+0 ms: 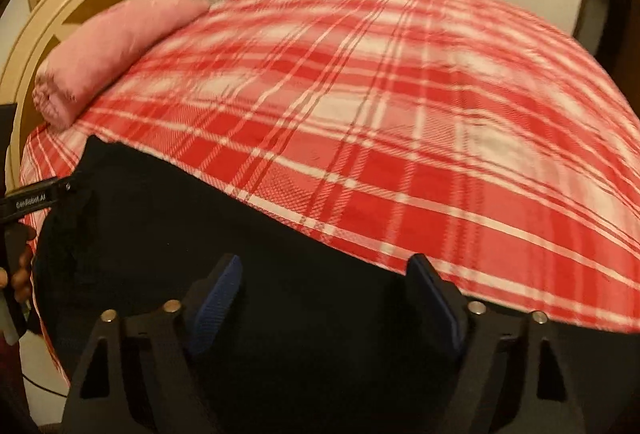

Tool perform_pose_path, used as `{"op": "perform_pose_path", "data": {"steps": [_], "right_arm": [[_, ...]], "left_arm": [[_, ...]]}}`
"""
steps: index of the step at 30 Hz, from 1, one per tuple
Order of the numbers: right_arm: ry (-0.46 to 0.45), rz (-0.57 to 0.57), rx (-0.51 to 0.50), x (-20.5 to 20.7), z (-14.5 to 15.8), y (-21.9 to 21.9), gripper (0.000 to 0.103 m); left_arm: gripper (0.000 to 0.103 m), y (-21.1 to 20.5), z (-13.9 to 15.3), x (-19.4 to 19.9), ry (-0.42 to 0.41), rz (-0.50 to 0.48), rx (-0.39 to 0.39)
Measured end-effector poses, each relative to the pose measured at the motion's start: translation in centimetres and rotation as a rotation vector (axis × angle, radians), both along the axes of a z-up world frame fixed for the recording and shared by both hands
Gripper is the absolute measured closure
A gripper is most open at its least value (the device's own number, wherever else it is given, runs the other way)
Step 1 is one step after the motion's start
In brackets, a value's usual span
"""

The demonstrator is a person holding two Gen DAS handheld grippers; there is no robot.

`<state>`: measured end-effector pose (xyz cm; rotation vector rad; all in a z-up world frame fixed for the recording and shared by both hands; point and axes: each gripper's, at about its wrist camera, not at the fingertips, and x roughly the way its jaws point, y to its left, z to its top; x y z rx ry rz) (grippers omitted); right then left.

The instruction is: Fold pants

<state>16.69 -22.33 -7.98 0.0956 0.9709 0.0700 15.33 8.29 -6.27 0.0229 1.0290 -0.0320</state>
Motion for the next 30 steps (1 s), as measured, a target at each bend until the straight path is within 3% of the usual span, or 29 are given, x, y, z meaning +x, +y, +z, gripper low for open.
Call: {"op": "perform_pose_path", "data": {"steps": [3,5,8,10,11,12,13,14,17,23,26,30], "right_arm": [[0.031,0.078,-0.023,0.7,-1.2,1.2,0.026],[0.027,0.113,-0.092,0.8,-1.9,2.0,0.028],[0.013,0.137,-0.066,0.9,-2.0,1.9,0.033],[0.015,0.159,-0.050,0.8,-1.9,1.9,0.042],[0.016,0.171,-0.057,0.7,-1.7,2.1,0.058],[0.020,0.185,-0.064,0.7,-1.4,2.3,0.081],[0.035,0.207,-0.050,0.7,-1.1,2.6,0.094],[0.034,0.213,-0.062,0.5,-0.8,2.9,0.098],[-0.029,0.237,-0.151,-1.1,0.7,4.3,0.098],[-0.221,0.292,-0.170,-8.4,5.7,6.7,0.098],[-0.259,0.328,-0.140,-12.0,6.0,8.4,0.098],[-0.254,0.348,-0.120,-15.1,3.7,10.6,0.098]], "left_arm": [[0.000,0.2,-0.8,0.6,0.020,0.010,-0.014],[0.000,0.2,-1.6,0.9,0.036,0.013,-0.011],[0.000,-0.3,-1.9,1.0,0.012,0.002,0.029],[0.000,-0.4,-1.9,1.1,0.010,0.003,0.032],[0.000,-0.4,-1.8,1.2,0.013,0.004,0.031],[0.000,-0.3,-1.7,1.2,0.018,0.004,0.025],[0.000,-0.1,-1.6,1.2,0.023,0.004,0.018],[0.000,0.0,-1.5,1.3,0.028,0.005,0.010],[0.000,1.0,-1.0,0.7,0.037,0.012,-0.040],[0.000,4.1,1.6,-1.4,0.001,0.027,-0.160],[0.000,5.0,3.0,-1.6,-0.023,0.026,-0.196],[0.000,5.8,4.2,-1.0,-0.018,0.045,-0.284]]}}
